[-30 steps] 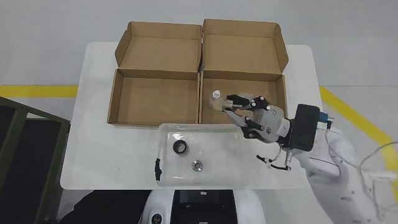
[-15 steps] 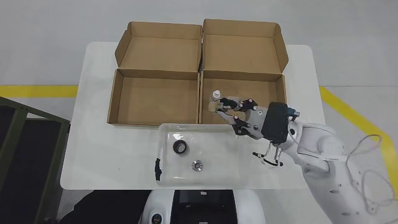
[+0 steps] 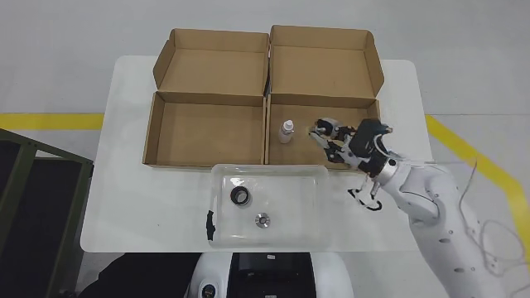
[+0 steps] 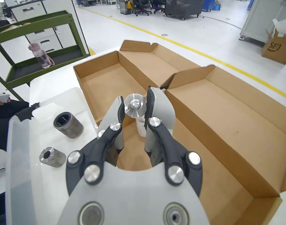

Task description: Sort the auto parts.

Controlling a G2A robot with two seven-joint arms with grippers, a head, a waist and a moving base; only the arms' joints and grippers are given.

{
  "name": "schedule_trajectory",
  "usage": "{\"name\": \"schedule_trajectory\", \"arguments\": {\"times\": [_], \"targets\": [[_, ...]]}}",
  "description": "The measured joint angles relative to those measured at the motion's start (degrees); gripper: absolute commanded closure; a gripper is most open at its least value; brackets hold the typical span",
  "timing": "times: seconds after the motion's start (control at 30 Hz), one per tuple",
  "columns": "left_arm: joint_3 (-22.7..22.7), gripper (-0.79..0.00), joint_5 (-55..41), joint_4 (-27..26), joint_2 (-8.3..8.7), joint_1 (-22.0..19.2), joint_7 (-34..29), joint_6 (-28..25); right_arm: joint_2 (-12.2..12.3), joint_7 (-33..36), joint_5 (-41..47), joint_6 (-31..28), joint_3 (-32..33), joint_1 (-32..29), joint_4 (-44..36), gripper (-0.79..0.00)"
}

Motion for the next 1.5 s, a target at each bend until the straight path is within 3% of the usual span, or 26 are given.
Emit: {"name": "schedule_trajectory", "arguments": {"times": [0.27,0.8,1.5], "targets": [[0.00,-0.785,0.00,0.00,0.00,0.00,0.00,0.00,0.02,4.91,-3.14,3.14,-0.81,2.11,3.36,0.000],[0.00,-0.785,0.00,0.00,0.00,0.00,0.00,0.00,-1.27,13.71,-8.28,6.95,-8.91,11.12,11.41,0.000],[0.00,-0.785,0.00,0.00,0.00,0.00,0.00,0.00,-2.80,18.97,-9.31,7.85,-15.28,17.66,17.94,-0.003]]}}
